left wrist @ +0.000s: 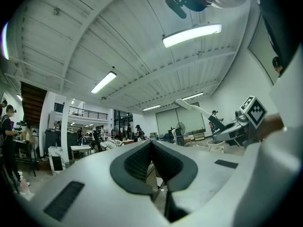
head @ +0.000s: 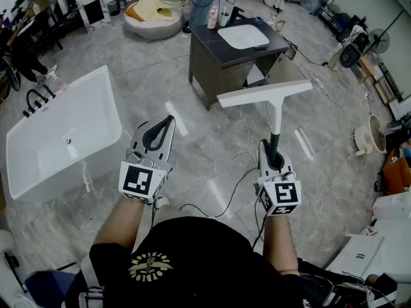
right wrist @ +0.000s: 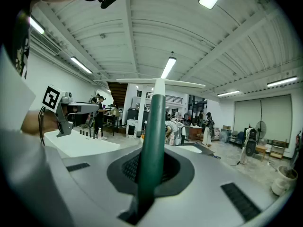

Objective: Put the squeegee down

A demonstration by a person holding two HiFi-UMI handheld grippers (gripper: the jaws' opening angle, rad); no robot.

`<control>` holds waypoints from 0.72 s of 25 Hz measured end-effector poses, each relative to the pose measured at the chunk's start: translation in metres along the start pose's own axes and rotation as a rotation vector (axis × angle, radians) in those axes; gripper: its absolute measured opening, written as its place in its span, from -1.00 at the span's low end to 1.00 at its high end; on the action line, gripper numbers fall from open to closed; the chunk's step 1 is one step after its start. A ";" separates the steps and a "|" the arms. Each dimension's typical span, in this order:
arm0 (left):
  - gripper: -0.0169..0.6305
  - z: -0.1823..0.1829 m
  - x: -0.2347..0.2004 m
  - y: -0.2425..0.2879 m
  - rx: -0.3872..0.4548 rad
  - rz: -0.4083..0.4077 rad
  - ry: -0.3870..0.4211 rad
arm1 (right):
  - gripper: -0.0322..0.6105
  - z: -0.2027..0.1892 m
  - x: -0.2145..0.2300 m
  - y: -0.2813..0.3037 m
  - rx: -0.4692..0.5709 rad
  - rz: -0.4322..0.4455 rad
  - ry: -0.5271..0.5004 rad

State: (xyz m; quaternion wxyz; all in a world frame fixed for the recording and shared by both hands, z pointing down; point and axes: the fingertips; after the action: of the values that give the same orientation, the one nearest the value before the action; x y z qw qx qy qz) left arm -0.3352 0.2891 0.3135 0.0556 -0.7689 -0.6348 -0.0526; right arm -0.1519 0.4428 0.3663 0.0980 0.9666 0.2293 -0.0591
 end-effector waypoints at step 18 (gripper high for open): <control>-0.88 0.008 0.113 -0.007 -0.072 0.131 0.017 | -0.80 -0.030 0.050 -0.049 0.065 0.206 0.046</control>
State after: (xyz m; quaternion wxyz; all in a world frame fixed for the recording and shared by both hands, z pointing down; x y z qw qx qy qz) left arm -0.3209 0.4010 0.3226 0.0364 -0.8098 -0.5803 -0.0783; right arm -0.1272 0.5136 0.3800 0.0669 0.9888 0.1288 -0.0338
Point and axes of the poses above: the fingertips, and each gripper's own axes: y forward along the fingers, x to its right, z out of its top, and after that the axes turned 14 degrees about -z, right-handed
